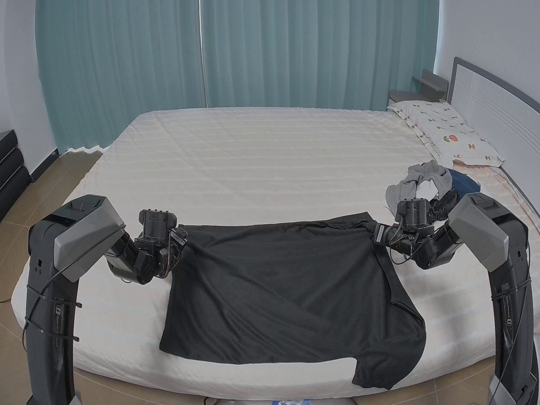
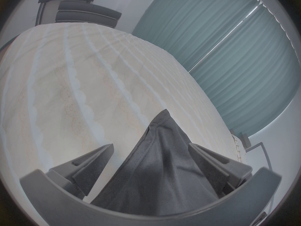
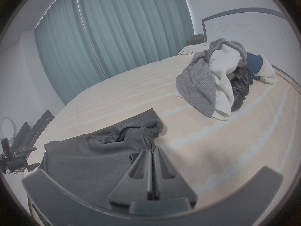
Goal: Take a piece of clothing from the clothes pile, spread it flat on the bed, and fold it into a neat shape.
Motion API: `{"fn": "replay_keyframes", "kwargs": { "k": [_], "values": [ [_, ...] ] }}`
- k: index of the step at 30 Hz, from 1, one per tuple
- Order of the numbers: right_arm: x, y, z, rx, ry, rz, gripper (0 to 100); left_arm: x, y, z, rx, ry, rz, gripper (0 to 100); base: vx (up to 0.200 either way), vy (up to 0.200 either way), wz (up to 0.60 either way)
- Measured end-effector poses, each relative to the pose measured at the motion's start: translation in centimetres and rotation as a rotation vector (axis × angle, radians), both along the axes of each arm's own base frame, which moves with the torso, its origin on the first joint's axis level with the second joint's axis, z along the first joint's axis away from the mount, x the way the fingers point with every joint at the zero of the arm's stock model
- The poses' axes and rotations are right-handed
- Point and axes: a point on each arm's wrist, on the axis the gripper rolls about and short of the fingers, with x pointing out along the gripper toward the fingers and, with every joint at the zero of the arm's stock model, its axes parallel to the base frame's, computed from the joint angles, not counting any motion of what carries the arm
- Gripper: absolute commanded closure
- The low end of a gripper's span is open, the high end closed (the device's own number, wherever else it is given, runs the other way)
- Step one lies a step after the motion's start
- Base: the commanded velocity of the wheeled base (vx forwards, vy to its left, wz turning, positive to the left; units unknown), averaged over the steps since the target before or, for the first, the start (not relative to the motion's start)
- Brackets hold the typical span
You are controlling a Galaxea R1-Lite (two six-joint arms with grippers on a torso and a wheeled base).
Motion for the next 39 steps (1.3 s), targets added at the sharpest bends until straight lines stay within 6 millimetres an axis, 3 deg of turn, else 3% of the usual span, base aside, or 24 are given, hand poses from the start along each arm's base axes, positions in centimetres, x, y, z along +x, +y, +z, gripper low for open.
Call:
{"fn": "replay_keyframes", "kwargs": {
  "k": [7,13,23,24,31,39],
  "values": [
    [-0.1,0.1,0.2,0.034,0.003,-0.014,0,0.1,-0.2,-0.4,0.002,-0.013,-0.004,0,0.0,0.0,0.0],
    [-1.3,1.7,0.9,0.034,0.019,0.015,0,0.1,-0.2,-0.5,0.002,-0.012,-0.004,0,0.0,0.0,0.0],
    [-2.6,3.5,0.4,-0.117,0.045,0.059,0,0.1,-0.2,-0.6,0.002,-0.011,-0.004,0,0.0,0.0,0.0],
    [-2.6,3.5,0.2,-0.136,0.049,0.053,100,0.1,-0.2,-0.6,0.002,-0.011,-0.004,0,0.0,0.0,0.0],
    [-2.7,3.5,-1.2,-0.221,0.09,0.036,100,0.1,-0.2,-0.6,0.002,-0.011,-0.004,0,0.0,0.0,0.0],
    [-2.5,3.1,-0.5,-0.183,0.067,0.018,100,0.1,-0.2,-0.6,0.003,-0.012,-0.004,0,0.0,0.0,0.0]
  ]
}}
